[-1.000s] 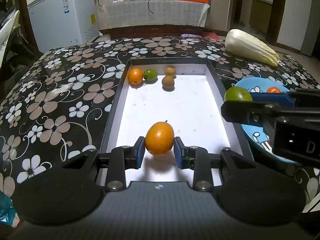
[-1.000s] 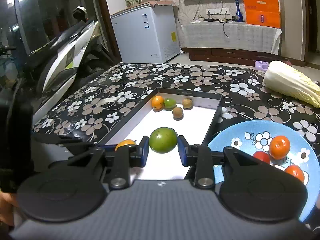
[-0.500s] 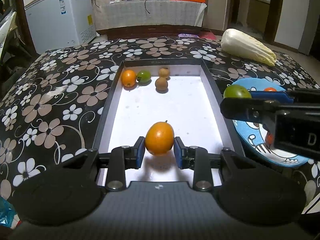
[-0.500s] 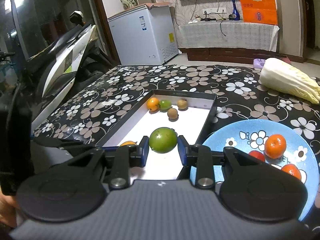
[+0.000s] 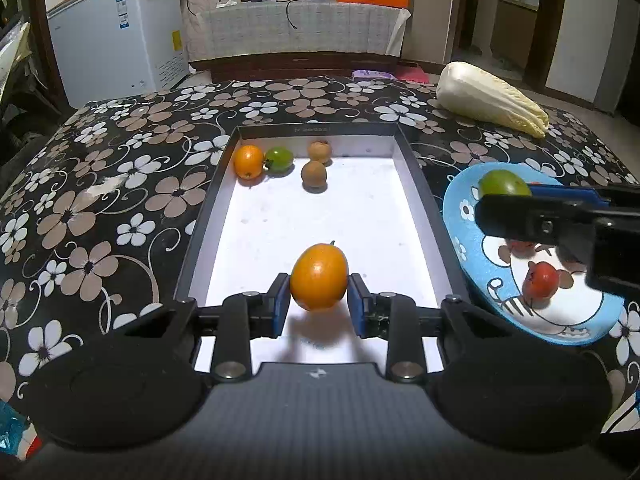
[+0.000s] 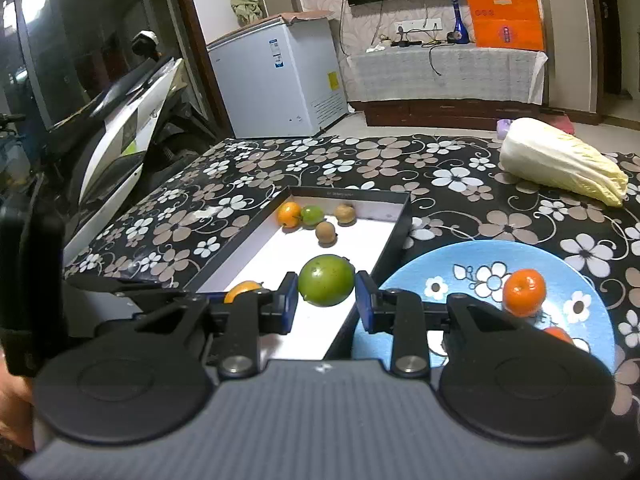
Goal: Organize fruits
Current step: 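Lift and carry the orange fruit and green lime over the blue plate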
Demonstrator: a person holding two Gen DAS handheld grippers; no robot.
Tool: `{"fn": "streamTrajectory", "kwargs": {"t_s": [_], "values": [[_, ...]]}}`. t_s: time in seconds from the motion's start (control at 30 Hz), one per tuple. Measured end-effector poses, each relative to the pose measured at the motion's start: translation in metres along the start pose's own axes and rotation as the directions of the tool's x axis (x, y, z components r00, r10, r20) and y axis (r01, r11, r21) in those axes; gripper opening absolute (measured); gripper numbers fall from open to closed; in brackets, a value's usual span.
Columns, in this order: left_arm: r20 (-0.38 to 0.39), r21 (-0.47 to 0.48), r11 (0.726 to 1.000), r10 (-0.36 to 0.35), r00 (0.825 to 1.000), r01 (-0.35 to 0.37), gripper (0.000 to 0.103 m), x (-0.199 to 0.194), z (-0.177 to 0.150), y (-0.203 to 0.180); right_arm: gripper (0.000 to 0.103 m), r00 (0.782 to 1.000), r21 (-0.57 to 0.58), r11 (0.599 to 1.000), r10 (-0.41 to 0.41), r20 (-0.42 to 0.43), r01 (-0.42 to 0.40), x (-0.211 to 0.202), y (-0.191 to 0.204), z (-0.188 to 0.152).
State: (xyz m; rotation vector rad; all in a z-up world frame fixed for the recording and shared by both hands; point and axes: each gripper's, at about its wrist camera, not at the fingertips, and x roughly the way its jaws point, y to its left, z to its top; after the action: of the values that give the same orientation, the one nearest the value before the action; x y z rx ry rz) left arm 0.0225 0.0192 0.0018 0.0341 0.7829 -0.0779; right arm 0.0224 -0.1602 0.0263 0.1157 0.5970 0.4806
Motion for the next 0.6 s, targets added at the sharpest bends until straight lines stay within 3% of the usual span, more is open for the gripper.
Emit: {"fn": "streamTrajectory", "kwargs": {"t_s": [0.6], "values": [[0.032,0.006,0.999,-0.032,0.999,0.032,0.036,-0.003,0.005,-0.018,0.034,0.999,0.029,0.999,-0.036,0.024,0.035,-0.02,-0.021,-0.002]]}}
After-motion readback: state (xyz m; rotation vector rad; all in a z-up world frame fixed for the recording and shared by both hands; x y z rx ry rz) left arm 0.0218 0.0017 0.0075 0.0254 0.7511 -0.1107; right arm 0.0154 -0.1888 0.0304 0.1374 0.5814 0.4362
